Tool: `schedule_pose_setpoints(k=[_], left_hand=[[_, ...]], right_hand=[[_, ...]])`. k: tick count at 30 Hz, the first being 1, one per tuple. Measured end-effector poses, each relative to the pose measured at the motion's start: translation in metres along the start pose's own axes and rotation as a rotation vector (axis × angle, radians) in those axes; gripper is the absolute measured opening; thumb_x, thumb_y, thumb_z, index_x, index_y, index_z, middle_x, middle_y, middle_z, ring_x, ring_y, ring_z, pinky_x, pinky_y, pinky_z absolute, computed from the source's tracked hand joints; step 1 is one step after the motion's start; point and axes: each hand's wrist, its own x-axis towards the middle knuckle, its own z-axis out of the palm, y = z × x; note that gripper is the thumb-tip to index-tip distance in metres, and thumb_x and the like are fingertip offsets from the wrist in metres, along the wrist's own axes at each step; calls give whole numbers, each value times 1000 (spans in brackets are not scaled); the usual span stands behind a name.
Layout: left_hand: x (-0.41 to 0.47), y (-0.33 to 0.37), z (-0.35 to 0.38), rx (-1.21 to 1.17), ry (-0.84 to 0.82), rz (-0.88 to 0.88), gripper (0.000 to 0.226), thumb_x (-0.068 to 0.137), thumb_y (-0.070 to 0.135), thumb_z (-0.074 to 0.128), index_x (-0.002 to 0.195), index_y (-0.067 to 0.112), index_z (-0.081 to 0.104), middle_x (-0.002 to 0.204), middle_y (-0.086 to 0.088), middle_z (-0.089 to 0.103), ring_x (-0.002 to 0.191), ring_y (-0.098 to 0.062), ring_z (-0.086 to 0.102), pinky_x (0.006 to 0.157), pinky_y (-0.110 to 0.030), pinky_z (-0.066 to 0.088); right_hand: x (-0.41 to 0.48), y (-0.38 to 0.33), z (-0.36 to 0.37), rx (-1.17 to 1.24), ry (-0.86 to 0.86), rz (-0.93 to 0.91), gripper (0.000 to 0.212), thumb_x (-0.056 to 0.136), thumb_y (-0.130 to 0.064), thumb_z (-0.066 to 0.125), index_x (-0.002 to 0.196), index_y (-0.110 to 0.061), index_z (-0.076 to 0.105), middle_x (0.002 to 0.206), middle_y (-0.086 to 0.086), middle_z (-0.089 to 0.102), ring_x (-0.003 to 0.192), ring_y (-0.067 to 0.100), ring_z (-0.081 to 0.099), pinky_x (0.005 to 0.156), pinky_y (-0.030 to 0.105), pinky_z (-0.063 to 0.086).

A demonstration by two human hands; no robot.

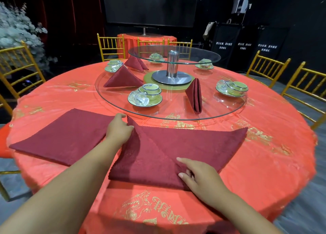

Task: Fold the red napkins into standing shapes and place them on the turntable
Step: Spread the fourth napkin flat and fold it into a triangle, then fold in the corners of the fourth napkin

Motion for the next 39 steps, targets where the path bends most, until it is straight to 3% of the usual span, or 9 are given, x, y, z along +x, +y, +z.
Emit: schedule_pose_setpoints(k=[3, 6, 9, 14, 18, 21, 24, 29, 39], left_hand=[[3, -3, 5, 99, -18, -8, 54, 78, 16, 71, 128, 15, 49, 94, -3, 66, 102, -30, 60, 78, -34, 41], [6, -4, 10, 161, -24, -13, 60, 80, 18, 69, 134, 13, 43, 108, -11, 67, 109, -33, 58, 86, -39, 45], [6, -6, 14, 186, -41, 2, 61, 81, 19, 69, 135, 14, 41, 111, -10, 67, 112, -33, 58, 90, -40, 45], [-4, -3, 14, 333, -50, 43, 62, 84, 27, 68, 135, 7, 40, 126, -18, 58, 120, -37, 51, 94, -42, 41], [-37, 19, 14, 525, -159, 236, 64, 91, 49, 53, 140, 11, 37, 139, -15, 44, 131, -33, 39, 106, -43, 34], [-85, 25, 19, 571, -329, 449, 74, 91, 64, 33, 151, 22, 20, 157, -4, 22, 146, -19, 15, 119, -46, 11], [-130, 15, 21, 652, -458, 568, 83, 84, 72, 9, 152, 28, -1, 161, 5, -1, 146, -9, -10, 117, -43, -8], [-138, -7, 15, 778, -494, 520, 84, 80, 76, 4, 151, 33, -11, 159, 6, -18, 143, -8, -23, 117, -43, -13], [-110, -46, -43, 839, -486, 394, 103, 43, 89, -31, 136, 44, -24, 159, 4, -15, 146, -11, -15, 117, -41, -7]], right_hand=[[-3, 1, 3, -161, -27, -85, 43, 94, -39, 45, 136, -29, 50, 110, -3, 58, 107, 20, 53, 95, 36, 41], [-7, 5, 7, -305, -201, -127, 67, 91, -64, 11, 150, -33, 20, 159, -5, 8, 146, 12, 5, 119, 40, -2], [-8, 9, 8, -377, -317, -155, 84, 80, -76, -10, 151, -32, -3, 153, -14, -26, 140, 6, -28, 112, 39, -25], [-7, 11, 9, -381, -373, -167, 87, 78, -77, -10, 150, -28, -12, 152, -16, -27, 138, 4, -30, 113, 37, -23], [-7, 12, 10, -378, -373, -175, 89, 76, -78, -12, 149, -27, -13, 152, -15, -27, 138, 6, -31, 112, 36, -21], [-7, 12, 10, -387, -373, -173, 87, 79, -77, -9, 150, -27, -12, 151, -16, -27, 138, 5, -31, 113, 39, -24], [-7, 12, 11, -404, -373, -172, 85, 81, -76, -6, 150, -26, -10, 151, -16, -27, 138, 3, -30, 113, 40, -24], [-7, 12, 9, -400, -378, -178, 88, 78, -78, -9, 150, -27, -11, 151, -17, -26, 138, 4, -31, 110, 45, -26], [-8, 13, 11, -408, -378, -179, 90, 75, -78, -14, 149, -28, -14, 151, -16, -27, 137, 7, -32, 110, 45, -27]])
